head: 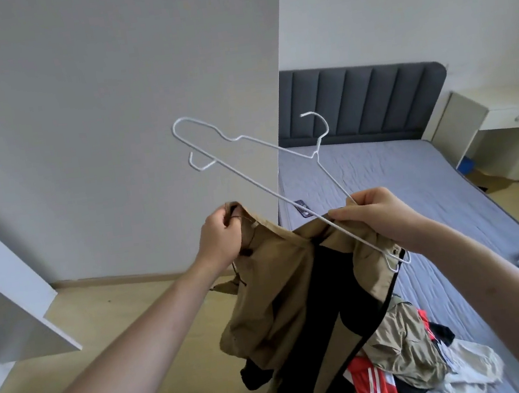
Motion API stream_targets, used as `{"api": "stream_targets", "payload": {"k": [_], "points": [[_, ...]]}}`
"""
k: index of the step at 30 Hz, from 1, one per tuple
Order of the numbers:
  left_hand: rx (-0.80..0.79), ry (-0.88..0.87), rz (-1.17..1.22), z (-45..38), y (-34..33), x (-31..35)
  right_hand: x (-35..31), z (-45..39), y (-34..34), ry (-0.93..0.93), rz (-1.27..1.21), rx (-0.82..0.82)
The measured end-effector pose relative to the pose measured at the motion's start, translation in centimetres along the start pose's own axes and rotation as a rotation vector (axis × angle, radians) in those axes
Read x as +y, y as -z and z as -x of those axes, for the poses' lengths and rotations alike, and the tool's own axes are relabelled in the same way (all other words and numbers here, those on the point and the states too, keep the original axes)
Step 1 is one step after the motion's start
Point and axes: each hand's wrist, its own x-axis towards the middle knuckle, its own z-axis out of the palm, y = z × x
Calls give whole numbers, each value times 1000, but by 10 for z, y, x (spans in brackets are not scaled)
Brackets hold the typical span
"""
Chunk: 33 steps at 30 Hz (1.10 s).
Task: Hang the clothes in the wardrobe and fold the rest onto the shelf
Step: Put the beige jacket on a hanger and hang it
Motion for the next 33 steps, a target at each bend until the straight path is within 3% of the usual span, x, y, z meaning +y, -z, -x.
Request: {"api": "stream_targets", "payload": {"k": [6,8,12,17,21,23,25,28,33], "points": [[-28,-270,-47,-27,25,54,-1,3,-7,-30,-42,-53],[-76,-243,-106,-42,30,52,-1,5,-11,-28,-117,-54],[-227,51,-161,-33,19,-1,-5,10,-14,-20,-182,10],[-145,476,13,66,-27,-98,-1,18,-16,-27,-167,82],[-587,849,121,136,-70,-128,2,18,-20,-42,-156,89],[-699,934,219,146,-87,-118,0,17,-24,-28,-158,82],[-616,898,190,143,-105,-116,-4,18,-27,-22,-179,72],[-365,667,-83,124,-117,-134,-8,21,-26,-25,-209,49],[-223,385,-394,54,-89,-141,-1,26,-11,-14,-134,83]]}}
